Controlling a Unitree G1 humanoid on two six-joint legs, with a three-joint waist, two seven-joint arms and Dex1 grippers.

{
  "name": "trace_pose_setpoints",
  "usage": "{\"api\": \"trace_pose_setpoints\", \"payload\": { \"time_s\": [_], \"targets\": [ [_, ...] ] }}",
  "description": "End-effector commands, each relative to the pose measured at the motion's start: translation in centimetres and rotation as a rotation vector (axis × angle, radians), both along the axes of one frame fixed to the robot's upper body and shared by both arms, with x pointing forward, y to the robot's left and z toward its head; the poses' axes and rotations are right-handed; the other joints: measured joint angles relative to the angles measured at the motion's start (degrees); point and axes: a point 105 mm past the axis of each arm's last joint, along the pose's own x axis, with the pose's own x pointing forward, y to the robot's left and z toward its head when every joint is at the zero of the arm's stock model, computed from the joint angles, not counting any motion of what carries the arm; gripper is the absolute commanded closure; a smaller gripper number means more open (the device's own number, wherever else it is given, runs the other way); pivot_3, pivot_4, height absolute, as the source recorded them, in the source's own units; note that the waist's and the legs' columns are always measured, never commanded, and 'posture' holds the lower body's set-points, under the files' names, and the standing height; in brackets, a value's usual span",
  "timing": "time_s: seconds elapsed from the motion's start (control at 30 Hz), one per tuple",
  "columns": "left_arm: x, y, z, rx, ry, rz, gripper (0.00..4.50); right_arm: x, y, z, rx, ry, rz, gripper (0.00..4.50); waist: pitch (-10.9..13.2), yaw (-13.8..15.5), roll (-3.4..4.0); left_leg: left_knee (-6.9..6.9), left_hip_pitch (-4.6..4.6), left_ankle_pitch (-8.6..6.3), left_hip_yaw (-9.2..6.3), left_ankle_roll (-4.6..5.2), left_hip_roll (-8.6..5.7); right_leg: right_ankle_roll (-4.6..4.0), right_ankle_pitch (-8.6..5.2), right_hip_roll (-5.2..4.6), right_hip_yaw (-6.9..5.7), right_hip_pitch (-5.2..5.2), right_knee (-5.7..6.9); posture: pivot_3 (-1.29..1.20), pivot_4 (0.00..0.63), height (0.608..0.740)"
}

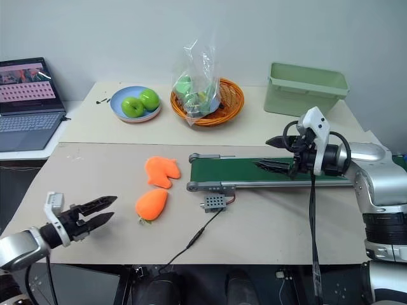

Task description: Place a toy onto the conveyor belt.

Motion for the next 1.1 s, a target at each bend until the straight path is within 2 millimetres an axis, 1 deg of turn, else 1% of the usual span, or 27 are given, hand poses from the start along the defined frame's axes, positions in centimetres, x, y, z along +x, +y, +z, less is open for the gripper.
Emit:
{"api": "trace_pose_setpoints", "payload": {
  "time_s": [0.03,0.13,0.2,0.4,0.53,0.7,1.0,1.03,1.07,1.1],
  "targets": [
    [0.7,-0.8,-0.9,0.003,0.014,0.015,0.05,-0.2,0.0,1.7,-0.004,-0.072,0.006,0.0,0.0,-0.1,0.0,0.0,0.01,0.0,0.0,0.0,0.0,0.0,0.0,0.0,0.0,0.0,0.0,0.0,0.15,0.74],
    [1.3,-1.6,-2.2,-0.001,0.054,0.02,0.05,-0.4,-0.2,1.7,-0.009,-0.075,-0.005,0.0,0.0,-0.1,0.0,-0.01,0.03,0.0,0.01,0.0,0.0,-0.01,0.0,0.02,0.0,0.0,0.02,0.0,0.15,0.74],
    [1.7,-2.1,-2.6,-0.005,0.063,0.014,0.05,-0.5,-0.3,1.8,-0.012,-0.077,-0.009,0.0,0.0,-0.1,0.0,-0.01,0.02,0.0,0.02,0.0,0.0,-0.01,0.0,0.02,0.01,0.01,0.01,0.0,0.15,0.74],
    [3.3,-2.9,-2.7,-0.009,0.054,0.004,0.05,-0.7,-0.6,2.0,-0.023,-0.085,-0.025,0.0,-0.1,0.4,0.16,0.01,0.08,0.0,0.03,0.0,-0.04,-0.01,0.0,0.0,0.0,0.11,0.01,0.0,0.15,0.74],
    [4.6,-4.5,-2.8,-0.023,0.051,-0.033,0.05,-0.9,-0.7,2.2,-0.029,-0.094,-0.034,0.0,-0.1,0.7,0.17,0.01,0.08,0.0,0.03,0.01,-0.05,0.0,0.0,0.0,-0.01,0.13,0.0,0.0,0.15,0.74],
    [4.7,-6.0,-3.3,-0.006,0.058,-0.1,0.05,-1.1,-0.8,2.3,-0.032,-0.102,-0.042,0.0,-0.1,0.8,0.19,0.01,0.05,0.0,0.03,0.01,-0.06,0.0,0.0,-0.01,-0.01,0.11,-0.02,0.0,0.15,0.74],
    [4.0,-7.5,-4.3,0.06,0.08,-0.211,0.05,-1.4,-1.0,2.0,-0.035,-0.106,-0.063,0.0,-0.2,1.4,0.37,0.03,0.08,0.0,0.02,0.01,-0.13,0.02,-0.01,-0.08,-0.04,0.21,-0.06,0.0,0.15,0.74],
    [4.1,-7.5,-4.4,0.067,0.081,-0.219,0.57,-1.4,-1.1,2.0,-0.035,-0.109,-0.067,0.0,-0.2,1.3,0.38,0.02,0.08,0.0,0.02,0.01,-0.14,0.02,-0.01,-0.09,-0.04,0.21,-0.08,0.0,0.15,0.74],
    [4.1,-7.5,-4.5,0.071,0.081,-0.224,0.71,-1.4,-1.1,2.1,-0.034,-0.11,-0.069,0.0,-0.2,1.3,0.38,0.03,0.08,0.0,0.02,0.01,-0.17,0.03,-0.01,-0.11,-0.04,0.22,-0.08,0.0,0.15,0.74],
    [4.1,-7.6,-4.5,0.073,0.08,-0.229,1.05,-1.3,-1.1,2.1,-0.033,-0.113,-0.073,0.0,-0.2,1.3,0.38,0.03,0.07,0.0,0.02,0.01,-0.19,0.03,-0.01,-0.13,-0.03,0.22,-0.1,0.0,0.15,0.74]
  ]
}}
